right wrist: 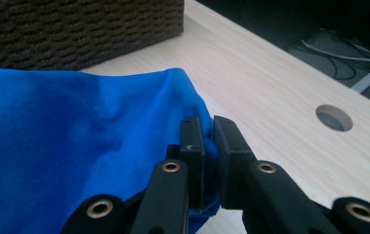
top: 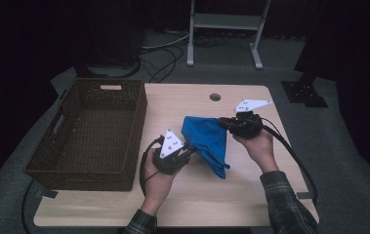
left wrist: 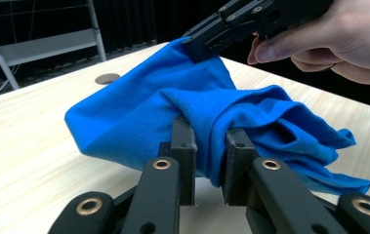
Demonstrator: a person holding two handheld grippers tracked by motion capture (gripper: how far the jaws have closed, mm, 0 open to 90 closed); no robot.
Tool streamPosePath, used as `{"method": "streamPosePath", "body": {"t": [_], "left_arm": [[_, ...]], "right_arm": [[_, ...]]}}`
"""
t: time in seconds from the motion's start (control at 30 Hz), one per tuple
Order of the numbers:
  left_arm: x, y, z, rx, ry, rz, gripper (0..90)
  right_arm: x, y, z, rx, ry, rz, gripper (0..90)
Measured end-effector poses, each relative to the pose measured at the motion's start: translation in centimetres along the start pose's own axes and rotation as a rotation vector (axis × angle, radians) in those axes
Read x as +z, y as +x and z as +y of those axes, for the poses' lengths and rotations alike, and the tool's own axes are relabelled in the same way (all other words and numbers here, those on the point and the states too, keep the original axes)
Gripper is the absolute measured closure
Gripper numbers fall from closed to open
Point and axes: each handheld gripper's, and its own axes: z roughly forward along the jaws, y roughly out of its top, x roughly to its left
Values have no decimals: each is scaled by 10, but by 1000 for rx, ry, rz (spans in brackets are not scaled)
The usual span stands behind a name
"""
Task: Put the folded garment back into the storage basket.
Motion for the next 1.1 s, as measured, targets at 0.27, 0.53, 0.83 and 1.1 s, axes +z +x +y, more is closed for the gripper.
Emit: {"method": "streamPosePath", "body": {"t": [0.27,0.53,0.83,1.1], "left_arm": [[-10,8,20,5,-25,27,791],[-20,15,35,24,-35,61,791],[-33,29,43,20,-48,90,791],[-48,45,47,10,-58,115,792]], "right_arm": [[-5,0,20,-17,-20,-8,836],[-3,2,42,-39,-32,-8,836],[7,10,67,-65,-45,6,836],[21,17,82,-68,-52,26,836]]}}
